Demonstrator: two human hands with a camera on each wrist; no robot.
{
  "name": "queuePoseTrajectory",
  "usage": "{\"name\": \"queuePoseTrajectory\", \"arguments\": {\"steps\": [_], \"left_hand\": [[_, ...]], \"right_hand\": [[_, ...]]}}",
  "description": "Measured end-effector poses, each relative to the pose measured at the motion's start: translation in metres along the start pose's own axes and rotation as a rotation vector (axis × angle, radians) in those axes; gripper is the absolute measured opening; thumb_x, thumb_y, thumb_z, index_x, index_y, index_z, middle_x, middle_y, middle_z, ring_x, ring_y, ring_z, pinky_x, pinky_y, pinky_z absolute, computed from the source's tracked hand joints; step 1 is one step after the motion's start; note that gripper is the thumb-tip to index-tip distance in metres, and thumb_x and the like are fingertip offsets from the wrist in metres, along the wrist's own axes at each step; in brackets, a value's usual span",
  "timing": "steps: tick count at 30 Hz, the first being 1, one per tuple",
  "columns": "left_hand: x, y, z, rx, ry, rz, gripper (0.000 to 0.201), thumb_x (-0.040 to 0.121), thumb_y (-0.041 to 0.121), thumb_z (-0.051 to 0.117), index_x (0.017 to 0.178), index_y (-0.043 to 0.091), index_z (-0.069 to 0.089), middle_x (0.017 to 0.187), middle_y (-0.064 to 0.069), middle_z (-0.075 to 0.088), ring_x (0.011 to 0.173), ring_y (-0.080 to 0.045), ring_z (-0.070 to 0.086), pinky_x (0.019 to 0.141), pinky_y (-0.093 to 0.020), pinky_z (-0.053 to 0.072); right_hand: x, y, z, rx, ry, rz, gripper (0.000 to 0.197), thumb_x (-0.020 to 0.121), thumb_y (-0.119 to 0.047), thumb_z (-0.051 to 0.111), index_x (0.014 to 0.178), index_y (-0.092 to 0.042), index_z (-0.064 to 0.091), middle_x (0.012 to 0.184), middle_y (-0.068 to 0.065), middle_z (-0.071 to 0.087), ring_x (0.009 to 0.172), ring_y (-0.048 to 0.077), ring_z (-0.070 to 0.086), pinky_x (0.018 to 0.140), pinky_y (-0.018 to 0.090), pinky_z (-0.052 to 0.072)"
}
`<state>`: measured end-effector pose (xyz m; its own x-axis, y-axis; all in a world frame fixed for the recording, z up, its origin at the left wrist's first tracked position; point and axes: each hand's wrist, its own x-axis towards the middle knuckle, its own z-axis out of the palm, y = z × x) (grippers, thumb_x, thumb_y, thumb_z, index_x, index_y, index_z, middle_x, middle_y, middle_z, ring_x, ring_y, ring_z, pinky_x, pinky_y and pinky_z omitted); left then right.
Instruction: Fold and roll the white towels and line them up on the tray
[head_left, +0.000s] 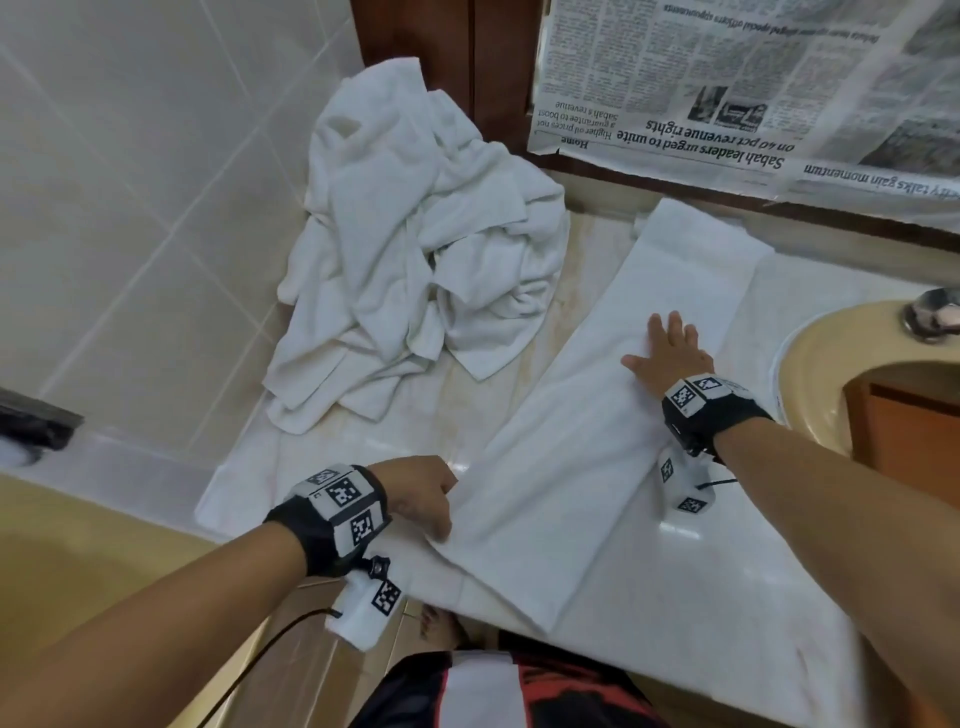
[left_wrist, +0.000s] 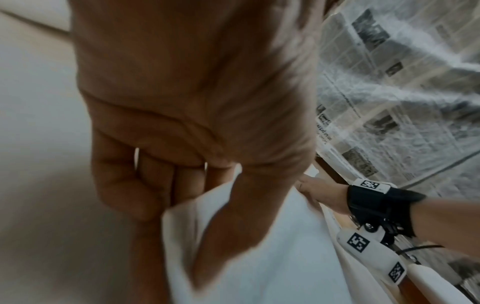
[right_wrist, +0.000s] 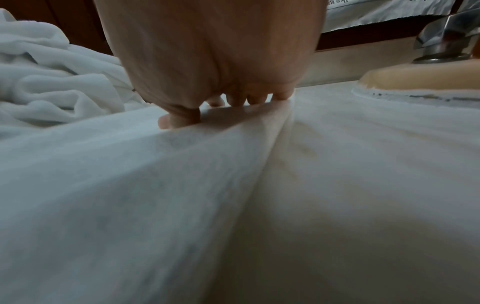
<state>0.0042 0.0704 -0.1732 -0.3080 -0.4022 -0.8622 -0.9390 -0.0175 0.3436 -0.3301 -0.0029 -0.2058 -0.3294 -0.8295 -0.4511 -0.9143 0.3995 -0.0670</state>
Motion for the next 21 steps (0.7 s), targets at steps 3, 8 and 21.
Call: {"name": "queuePoseTrajectory", "arguments": {"steps": [3, 8, 21], "left_hand": [[0.003, 0.010, -0.008, 0.073, 0.079, -0.006, 0.036, 0.066, 0.041, 0.084, 0.078, 0.015, 0.063, 0.084, 0.002, 0.066, 0.077, -0.016, 0.061, 0.065, -0.025, 0.045], [0.026, 0.044, -0.023, -0.023, 0.359, 0.056, 0.042, 0.071, 0.060, 0.073, 0.087, 0.023, 0.058, 0.097, 0.004, 0.065, 0.090, -0.016, 0.061, 0.077, -0.029, 0.050], [0.068, 0.085, -0.032, -0.235, 0.610, 0.072, 0.022, 0.090, 0.028, 0.053, 0.076, 0.012, 0.055, 0.093, -0.011, 0.067, 0.094, -0.028, 0.061, 0.082, -0.036, 0.050]], "right_hand": [[-0.003, -0.001, 0.006, -0.005, 0.022, -0.002, 0.070, 0.100, -0.046, 0.037, 0.154, -0.024, -0.001, 0.161, 0.004, -0.013, 0.148, 0.027, -0.006, 0.117, 0.046, 0.015], [-0.010, 0.008, 0.013, 0.027, 0.034, -0.056, 0.072, 0.097, -0.052, 0.038, 0.154, -0.028, 0.002, 0.161, 0.003, -0.013, 0.148, 0.026, -0.008, 0.118, 0.046, 0.011], [-0.042, -0.006, 0.034, -0.016, 0.024, -0.339, 0.080, 0.086, -0.076, 0.028, 0.151, -0.043, -0.005, 0.160, 0.000, -0.020, 0.147, 0.023, -0.016, 0.117, 0.051, 0.000]]}}
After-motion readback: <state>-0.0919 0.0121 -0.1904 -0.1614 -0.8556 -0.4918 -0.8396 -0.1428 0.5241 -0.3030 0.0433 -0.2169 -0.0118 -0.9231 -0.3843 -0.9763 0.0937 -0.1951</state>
